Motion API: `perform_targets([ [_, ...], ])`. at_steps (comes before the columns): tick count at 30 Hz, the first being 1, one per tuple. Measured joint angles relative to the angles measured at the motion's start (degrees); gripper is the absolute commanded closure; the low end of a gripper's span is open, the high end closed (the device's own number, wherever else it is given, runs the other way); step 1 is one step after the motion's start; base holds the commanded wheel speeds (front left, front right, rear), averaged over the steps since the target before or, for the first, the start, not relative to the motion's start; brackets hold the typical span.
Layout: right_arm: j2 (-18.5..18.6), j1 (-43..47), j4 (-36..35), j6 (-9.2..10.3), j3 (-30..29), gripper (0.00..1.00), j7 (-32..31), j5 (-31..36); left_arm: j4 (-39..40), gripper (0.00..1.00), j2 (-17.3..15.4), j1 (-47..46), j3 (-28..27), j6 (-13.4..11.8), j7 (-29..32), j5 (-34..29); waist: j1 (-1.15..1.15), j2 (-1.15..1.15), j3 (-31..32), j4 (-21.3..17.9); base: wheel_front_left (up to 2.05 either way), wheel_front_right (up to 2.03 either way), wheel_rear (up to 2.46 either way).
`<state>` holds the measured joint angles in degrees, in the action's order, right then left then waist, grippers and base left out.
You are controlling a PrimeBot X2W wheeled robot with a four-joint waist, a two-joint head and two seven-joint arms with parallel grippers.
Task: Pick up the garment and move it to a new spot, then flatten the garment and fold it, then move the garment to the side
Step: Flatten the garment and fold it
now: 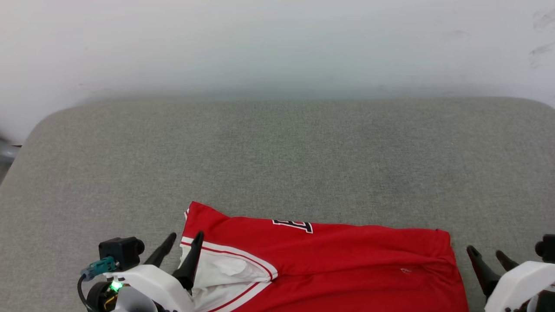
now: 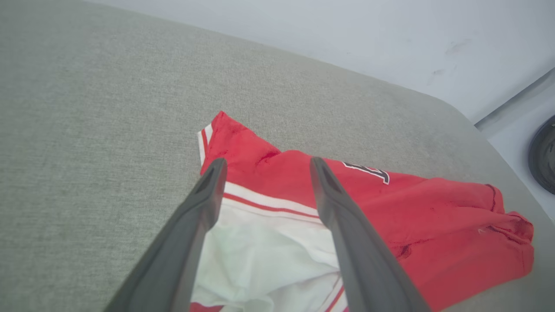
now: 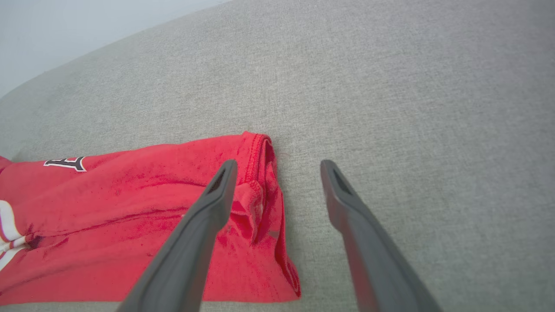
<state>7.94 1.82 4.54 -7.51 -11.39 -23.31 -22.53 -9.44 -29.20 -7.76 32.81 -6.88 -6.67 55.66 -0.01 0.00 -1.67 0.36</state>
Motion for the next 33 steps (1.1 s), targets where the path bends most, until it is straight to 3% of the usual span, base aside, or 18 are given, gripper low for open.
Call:
perform_targets([
  [6,1.8,0.7,-0.9,0.0,-3.5,0.0,-8.0,0.9,4.2,0.0,-0.1,0.1,-0.9,-4.6,-5.3,-5.1,0.0,0.0,1.4,0.8,0.0,0.0,0.0],
  [13,4.0,-0.2,-0.8,0.0,-2.7,0.0,-16.9,0.4,10.1,0.0,-0.6,0.3,-1.6,-8.2,-7.3,-10.8,0.0,0.0,-0.1,2.7,0.0,0.0,0.0],
  [27,3.2,-3.1,5.0,0.02,0.3,0.0,-26.1,-1.9,15.2,0.0,1.1,-3.0,-1.9,-9.1,-8.1,-16.7,0.01,0.0,-7.3,7.6,0.0,0.0,0.0],
  [28,3.2,-3.1,5.2,0.03,0.1,0.51,-26.7,-2.4,15.4,0.0,1.2,-3.0,-1.9,-9.1,-8.1,-17.0,0.01,0.0,-7.4,7.8,0.0,0.0,0.0],
  [29,3.2,-3.3,5.2,0.03,0.0,0.94,-27.1,-2.8,15.3,0.0,1.1,-3.0,-1.9,-9.1,-8.1,-17.2,0.01,0.0,-7.5,7.8,0.0,0.0,0.0],
  [30,3.1,-3.4,5.2,0.03,0.0,1.0,-27.2,-3.1,15.4,0.0,1.1,-3.0,-2.0,-9.0,-8.1,-17.3,0.01,0.0,-7.4,7.8,0.0,0.0,0.0],
  [33,2.9,-4.1,5.4,0.01,0.6,1.0,-27.7,-4.0,15.3,0.0,0.8,-2.9,-2.1,-8.9,-8.2,-17.7,0.01,0.0,-6.8,7.5,0.0,0.0,0.0],
])
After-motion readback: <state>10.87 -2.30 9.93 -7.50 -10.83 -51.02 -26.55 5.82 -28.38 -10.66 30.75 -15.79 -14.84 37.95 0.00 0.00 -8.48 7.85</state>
